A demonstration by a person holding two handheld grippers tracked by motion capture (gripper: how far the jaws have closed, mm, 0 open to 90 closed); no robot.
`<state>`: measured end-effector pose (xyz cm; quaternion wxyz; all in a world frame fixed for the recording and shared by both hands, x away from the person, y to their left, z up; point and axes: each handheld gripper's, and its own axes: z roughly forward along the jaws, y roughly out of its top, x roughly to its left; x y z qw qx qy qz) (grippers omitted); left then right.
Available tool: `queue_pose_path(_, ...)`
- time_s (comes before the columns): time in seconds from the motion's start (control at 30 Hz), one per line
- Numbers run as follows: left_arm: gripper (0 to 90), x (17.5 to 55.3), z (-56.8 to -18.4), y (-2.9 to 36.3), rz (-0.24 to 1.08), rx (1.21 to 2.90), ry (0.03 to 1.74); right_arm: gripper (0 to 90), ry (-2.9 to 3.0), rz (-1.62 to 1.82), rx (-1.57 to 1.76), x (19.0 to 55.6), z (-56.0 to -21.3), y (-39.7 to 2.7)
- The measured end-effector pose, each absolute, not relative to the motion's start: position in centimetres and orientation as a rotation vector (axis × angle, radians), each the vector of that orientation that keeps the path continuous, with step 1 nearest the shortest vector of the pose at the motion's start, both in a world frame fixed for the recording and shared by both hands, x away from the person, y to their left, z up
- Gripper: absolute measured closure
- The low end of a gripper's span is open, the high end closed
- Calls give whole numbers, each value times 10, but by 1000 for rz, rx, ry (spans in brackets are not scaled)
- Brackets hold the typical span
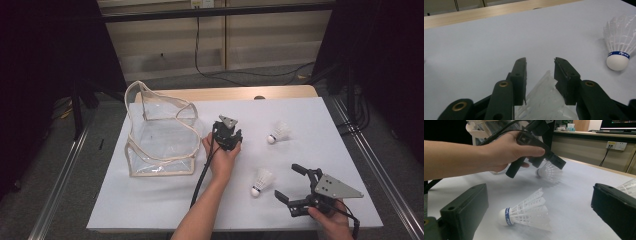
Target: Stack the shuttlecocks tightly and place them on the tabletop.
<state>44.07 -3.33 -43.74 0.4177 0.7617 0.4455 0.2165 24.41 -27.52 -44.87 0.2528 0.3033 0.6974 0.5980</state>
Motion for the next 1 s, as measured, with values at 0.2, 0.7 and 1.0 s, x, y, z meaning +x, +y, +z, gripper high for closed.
queue_pose_path(0.2, 616, 440, -437, -34, 542, 1907, 1115, 5, 1898, 1625, 826, 244, -449, -276)
queue_pose_path(0.7, 563, 440, -427, -36, 511, 1919, 1095, 5, 1901, 1628, 823, 244, -449, -275)
queue_pose_path(1.0, 536, 438, -421, -38, 505, 1930, 1085, 5, 1901, 1629, 819, 244, -449, -275)
